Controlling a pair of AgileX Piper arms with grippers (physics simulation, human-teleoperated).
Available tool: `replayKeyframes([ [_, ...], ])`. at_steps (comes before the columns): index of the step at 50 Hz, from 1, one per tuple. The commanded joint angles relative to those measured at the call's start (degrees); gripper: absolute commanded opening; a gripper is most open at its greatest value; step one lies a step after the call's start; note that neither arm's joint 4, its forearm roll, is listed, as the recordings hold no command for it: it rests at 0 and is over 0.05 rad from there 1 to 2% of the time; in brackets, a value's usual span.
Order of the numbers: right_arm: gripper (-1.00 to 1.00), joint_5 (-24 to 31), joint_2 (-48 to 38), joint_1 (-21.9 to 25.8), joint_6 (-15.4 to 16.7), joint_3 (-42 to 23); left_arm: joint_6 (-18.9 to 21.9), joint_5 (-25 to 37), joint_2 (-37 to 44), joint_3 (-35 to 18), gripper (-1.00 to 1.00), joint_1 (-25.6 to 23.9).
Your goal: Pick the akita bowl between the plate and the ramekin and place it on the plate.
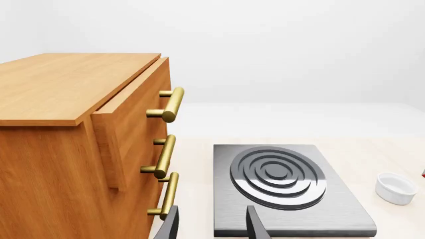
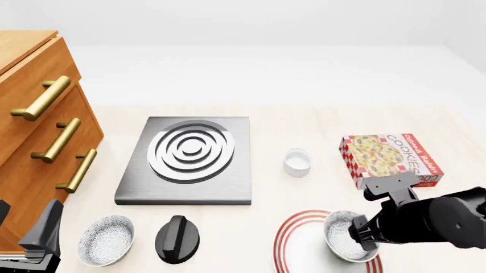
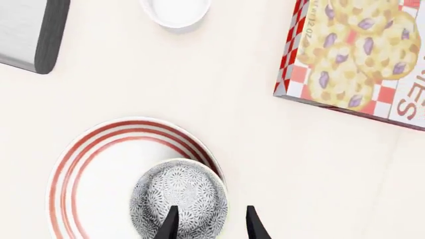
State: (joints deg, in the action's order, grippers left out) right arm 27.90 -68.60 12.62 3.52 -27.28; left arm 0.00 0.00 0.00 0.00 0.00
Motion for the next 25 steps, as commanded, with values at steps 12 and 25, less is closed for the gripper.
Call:
replayKeyframes([
  [12,1.0,11.9,13.4,-4.2,2.0,-6.1,0.0,0.0,0.0,0.0,1.0,0.0],
  [25,1.0,23.9,24.4,-8.0,3.7,-12.8,0.0,0.0,0.0,0.0,1.0,0.0],
])
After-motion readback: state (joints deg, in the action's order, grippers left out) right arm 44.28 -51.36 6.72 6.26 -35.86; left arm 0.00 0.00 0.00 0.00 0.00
